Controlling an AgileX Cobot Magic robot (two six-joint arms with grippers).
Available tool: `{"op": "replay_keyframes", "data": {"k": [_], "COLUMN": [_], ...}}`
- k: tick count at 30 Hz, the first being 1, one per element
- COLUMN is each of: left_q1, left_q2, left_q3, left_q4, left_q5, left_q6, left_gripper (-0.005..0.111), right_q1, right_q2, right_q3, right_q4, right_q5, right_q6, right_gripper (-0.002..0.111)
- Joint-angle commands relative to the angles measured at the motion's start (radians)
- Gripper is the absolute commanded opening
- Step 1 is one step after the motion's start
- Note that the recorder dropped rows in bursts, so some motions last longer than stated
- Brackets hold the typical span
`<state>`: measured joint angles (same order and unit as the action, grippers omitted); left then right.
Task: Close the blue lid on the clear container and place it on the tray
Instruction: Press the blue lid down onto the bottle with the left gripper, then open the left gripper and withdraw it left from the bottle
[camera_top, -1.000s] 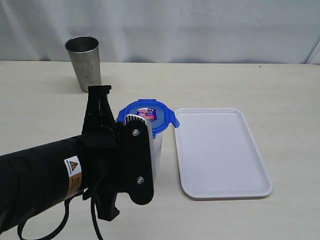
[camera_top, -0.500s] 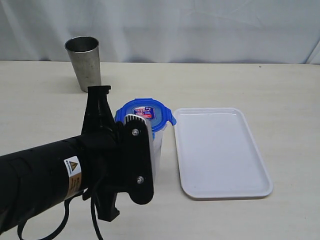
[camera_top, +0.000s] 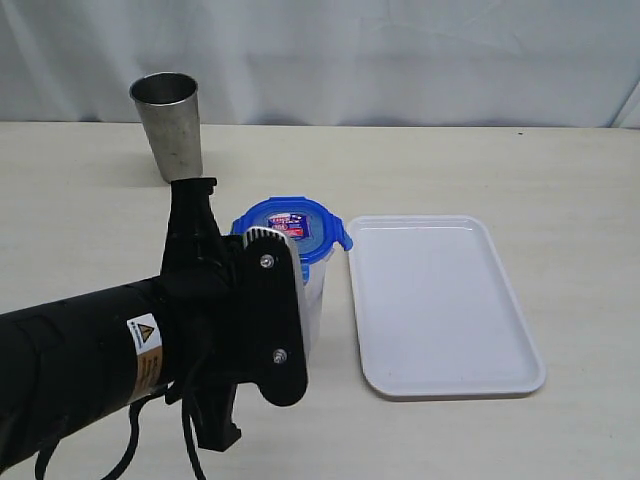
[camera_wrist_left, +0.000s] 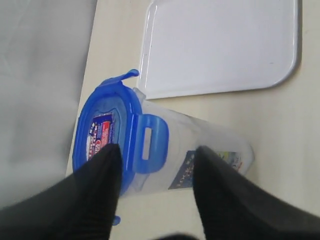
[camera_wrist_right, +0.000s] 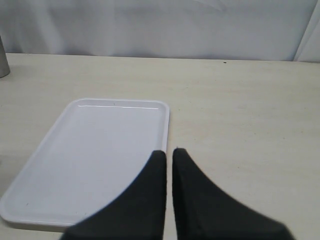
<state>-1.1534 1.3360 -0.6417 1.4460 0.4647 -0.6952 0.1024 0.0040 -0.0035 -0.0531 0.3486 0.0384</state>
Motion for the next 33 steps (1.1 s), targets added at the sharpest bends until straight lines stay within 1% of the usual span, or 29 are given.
{"op": "replay_keyframes", "data": {"k": [1, 3, 8, 13, 14, 15, 16, 17, 19, 21, 23, 24, 26, 27, 31, 33], "left_q1": [-0.010, -0.010, -0.010, -0.010, -0.010, -0.010, -0.010, -0.010, -0.008, -0.008, -0.003, 0.009, 0.069, 0.103, 0.314, 0.412], "left_q2": [-0.017, -0.039, -0.139, -0.273, -0.296, -0.313, -0.323, -0.332, -0.332, -0.330, -0.330, -0.330, -0.330, -0.330, -0.328, -0.328], "left_q3": [0.006, 0.006, 0.006, 0.006, 0.006, 0.009, 0.014, 0.029, 0.058, 0.088, 0.116, 0.127, 0.165, 0.179, 0.186, 0.181], "left_q4": [-0.053, -0.085, -0.179, -0.368, -0.391, -0.383, -0.349, -0.283, -0.115, 0.055, 0.165, 0.199, 0.298, 0.298, 0.298, 0.298], "left_q5": [0.008, 0.018, 0.033, 0.077, 0.077, 0.077, 0.077, 0.072, 0.084, 0.142, 0.220, 0.229, 0.170, 0.128, -0.028, -0.076], "left_q6": [-0.005, -0.005, 0.007, 0.005, -0.047, -0.100, -0.146, -0.219, -0.360, -0.534, -0.687, -0.750, -0.908, -0.946, -0.946, -0.932], "left_gripper": [0.058, 0.060, 0.059, 0.059, 0.056, 0.050, 0.044, 0.034, 0.019, 0.001, 0.000, 0.000, 0.000, 0.000, 0.000, 0.000], "right_q1": [-0.006, -0.006, -0.006, -0.006, -0.006, -0.006, -0.006, -0.006, -0.006, -0.006, -0.006, -0.006, -0.006, -0.006, -0.006, -0.006], "right_q2": [-0.004, -0.004, -0.004, -0.004, -0.004, -0.004, -0.004, -0.004, -0.004, -0.004, -0.004, -0.004, -0.004, -0.004, -0.004, -0.004], "right_q3": [0.004, 0.004, 0.004, 0.004, 0.004, 0.004, 0.004, 0.004, 0.004, 0.004, 0.004, 0.004, 0.004, 0.004, 0.004, 0.004], "right_q4": [-0.007, -0.007, -0.007, -0.007, -0.007, -0.007, -0.007, -0.007, -0.007, -0.007, -0.007, -0.007, -0.007, -0.007, -0.007, -0.007], "right_q5": [-0.003, -0.003, -0.003, -0.003, -0.003, -0.003, -0.003, -0.003, -0.003, -0.003, -0.003, -0.003, -0.003, -0.003, -0.003, -0.003], "right_q6": [0.002, 0.002, 0.002, 0.002, 0.002, 0.002, 0.002, 0.002, 0.002, 0.002, 0.002, 0.002, 0.002, 0.002, 0.002, 0.002], "right_gripper": [0.005, 0.005, 0.005, 0.005, 0.005, 0.005, 0.005, 0.005, 0.005, 0.005, 0.005, 0.005, 0.005, 0.005, 0.005, 0.005]}}
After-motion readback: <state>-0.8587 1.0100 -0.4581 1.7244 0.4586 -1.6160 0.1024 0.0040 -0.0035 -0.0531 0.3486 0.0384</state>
